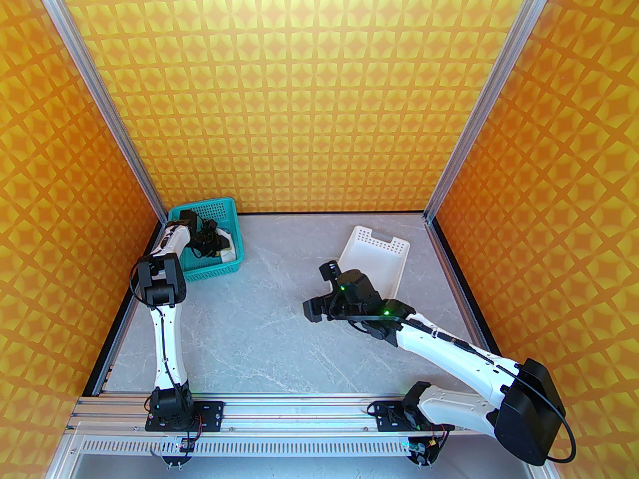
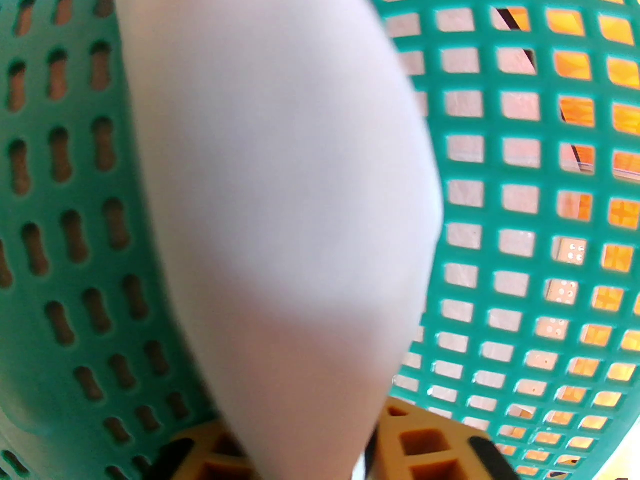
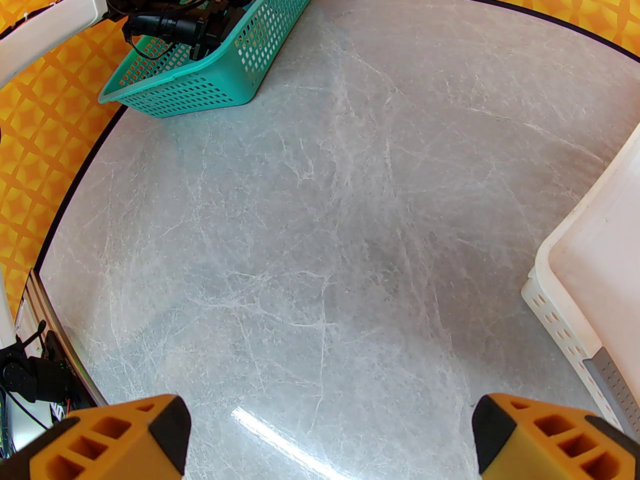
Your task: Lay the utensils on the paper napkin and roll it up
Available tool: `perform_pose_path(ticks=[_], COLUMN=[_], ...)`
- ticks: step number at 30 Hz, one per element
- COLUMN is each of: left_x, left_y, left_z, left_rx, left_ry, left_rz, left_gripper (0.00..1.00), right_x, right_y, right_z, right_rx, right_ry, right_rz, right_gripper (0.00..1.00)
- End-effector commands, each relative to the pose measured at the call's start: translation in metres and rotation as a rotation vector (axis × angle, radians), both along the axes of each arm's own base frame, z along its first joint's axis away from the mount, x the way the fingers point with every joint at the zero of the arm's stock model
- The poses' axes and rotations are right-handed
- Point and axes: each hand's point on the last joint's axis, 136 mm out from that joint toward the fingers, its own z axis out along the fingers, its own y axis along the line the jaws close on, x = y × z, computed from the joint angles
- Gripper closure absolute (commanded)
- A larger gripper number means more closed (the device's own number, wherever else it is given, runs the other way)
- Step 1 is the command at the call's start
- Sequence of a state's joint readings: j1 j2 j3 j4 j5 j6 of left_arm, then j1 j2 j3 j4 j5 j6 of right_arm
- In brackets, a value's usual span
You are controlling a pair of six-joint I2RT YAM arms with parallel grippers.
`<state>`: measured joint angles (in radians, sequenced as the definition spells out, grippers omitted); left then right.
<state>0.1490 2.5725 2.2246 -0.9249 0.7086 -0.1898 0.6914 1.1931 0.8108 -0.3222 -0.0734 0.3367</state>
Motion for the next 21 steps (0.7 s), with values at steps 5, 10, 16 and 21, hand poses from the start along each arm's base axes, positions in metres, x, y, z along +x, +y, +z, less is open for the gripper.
perform_pose_path(ticks=[5,10,16,21], left_x=[-0.01,-0.011,-0.011,-0.014], left_y=[0.014,0.021,0.025,0.021], left_z=[0.005,0.011,0.016,0.017], left_rx=[0.093,0.143,0.163,0.167], left_ry=[0.029,0.031,0.029,0.04], left_rz=[0.002,0.01,0.021,0.011], left_gripper=[0.63,0.55,0.47,0.42], right_x=[0.008,0.007,0.006,0.006], right_y=[-0.002,-0.003,-0.005,-0.006], right_z=[0.009,0.009,0.009,0.008], right_rx=[-0.002,-0.003,-0.001,-0.002], right_ry=[-0.016,-0.016,-0.022,-0.024], right_rz=[-0.031,-0.033,-0.033,-0.039], right_gripper=[0.01,0.01,0.01,0.01])
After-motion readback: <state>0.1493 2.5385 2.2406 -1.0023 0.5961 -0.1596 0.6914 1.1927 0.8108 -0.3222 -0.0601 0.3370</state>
